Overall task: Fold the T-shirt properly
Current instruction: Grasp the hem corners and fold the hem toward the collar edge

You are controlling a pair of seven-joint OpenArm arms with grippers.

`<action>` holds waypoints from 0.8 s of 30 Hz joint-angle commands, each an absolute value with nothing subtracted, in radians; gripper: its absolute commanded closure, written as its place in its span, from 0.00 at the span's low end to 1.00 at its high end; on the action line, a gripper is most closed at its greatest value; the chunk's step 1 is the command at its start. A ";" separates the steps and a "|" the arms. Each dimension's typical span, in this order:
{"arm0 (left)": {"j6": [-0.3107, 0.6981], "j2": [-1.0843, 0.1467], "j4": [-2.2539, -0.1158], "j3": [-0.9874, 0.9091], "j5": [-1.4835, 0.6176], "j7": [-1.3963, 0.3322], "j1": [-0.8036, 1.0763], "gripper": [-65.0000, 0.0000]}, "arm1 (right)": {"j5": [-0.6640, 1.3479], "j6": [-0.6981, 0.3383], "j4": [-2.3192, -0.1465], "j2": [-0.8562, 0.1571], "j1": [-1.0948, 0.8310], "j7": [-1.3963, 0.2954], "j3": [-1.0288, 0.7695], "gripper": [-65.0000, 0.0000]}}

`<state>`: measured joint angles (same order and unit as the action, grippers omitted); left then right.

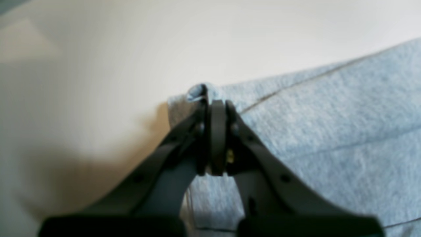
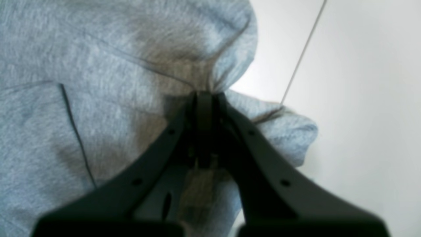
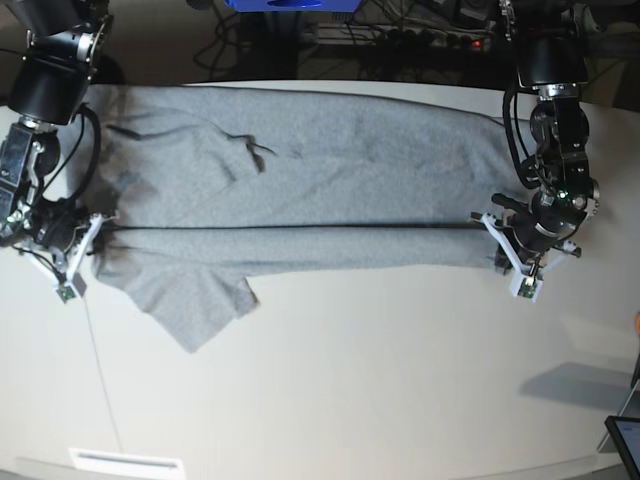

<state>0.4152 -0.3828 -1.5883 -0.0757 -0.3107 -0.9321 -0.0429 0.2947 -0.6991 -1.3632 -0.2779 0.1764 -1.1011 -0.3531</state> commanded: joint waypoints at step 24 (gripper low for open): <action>0.407 -0.435 -1.629 -0.074 -0.311 -0.914 0.005 0.78 | 0.300 -0.698 -1.377 -0.269 0.191 -1.092 -0.358 0.98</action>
<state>0.4156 -0.4164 -1.6085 -0.0689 -0.3107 -0.9283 0.0139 0.2913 -0.6960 -1.3632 -0.2535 0.1711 -1.1019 -0.3538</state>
